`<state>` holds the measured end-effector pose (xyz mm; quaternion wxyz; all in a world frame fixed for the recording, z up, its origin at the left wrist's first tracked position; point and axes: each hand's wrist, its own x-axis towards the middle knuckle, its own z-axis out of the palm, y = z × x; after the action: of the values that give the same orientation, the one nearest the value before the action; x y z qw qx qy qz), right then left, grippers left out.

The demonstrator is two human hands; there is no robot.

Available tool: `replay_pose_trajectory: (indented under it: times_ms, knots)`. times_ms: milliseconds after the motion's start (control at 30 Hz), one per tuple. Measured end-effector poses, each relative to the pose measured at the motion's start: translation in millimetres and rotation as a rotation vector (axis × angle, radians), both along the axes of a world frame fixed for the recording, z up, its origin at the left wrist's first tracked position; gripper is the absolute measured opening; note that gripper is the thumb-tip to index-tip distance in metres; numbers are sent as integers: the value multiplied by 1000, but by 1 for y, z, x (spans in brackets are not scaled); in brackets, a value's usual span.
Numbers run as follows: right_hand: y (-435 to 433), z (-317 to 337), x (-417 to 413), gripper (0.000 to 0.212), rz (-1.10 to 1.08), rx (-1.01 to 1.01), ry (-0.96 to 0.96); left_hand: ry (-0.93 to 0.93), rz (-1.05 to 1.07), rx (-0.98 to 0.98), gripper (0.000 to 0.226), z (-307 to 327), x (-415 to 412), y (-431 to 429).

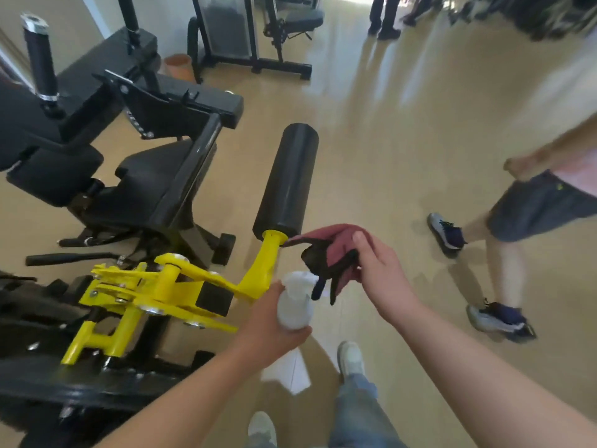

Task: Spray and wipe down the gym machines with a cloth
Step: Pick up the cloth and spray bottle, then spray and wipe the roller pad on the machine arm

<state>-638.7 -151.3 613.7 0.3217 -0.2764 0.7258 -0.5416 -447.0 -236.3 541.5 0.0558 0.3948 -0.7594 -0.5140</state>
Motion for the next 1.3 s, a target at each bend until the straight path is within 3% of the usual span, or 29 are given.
replay_pose_trajectory:
  times_ms: [67, 133, 267, 400, 467, 700, 867, 967, 1067, 1167, 1300]
  knots:
    - [-10, -10, -33, 40, 25, 37, -126, -10, -18, 23, 65, 2, -30, -9]
    - [-20, -22, -67, 40, 80, 93, -131, -7, -11, 11, 54, 5, -62, -16]
    - [-47, -26, -135, 40, 227, 156, -50, 36, 64, -8, 55, 20, -124, -24]
    - [-82, -23, -187, 49, 296, 149, -202, 19, 173, -40, 57, 32, -173, -33]
    - [-100, -22, -205, 52, 353, 121, -259, 9, 274, -20, 47, 28, -187, -39]
    - [-182, -23, -234, 50, 533, 274, -279, -46, 492, 0, 48, 23, -208, -87]
    - [-255, -37, -237, 56, 751, 314, -111, -45, 578, -28, 55, 6, -202, -145]
    - [-294, -51, -234, 41, 899, 394, -84, -41, 683, -55, 71, 1, -201, -172]
    - [-329, -61, -231, 29, 979, 435, 78, -74, 801, -37, 85, 3, -202, -191]
    - [-358, -60, -225, 35, 1037, 485, 143, -77, 861, -33, 76, 7, -202, -203]
    - [-388, -61, -218, 29, 1151, 494, 219, -146, 972, 27, 40, 8, -211, -209]
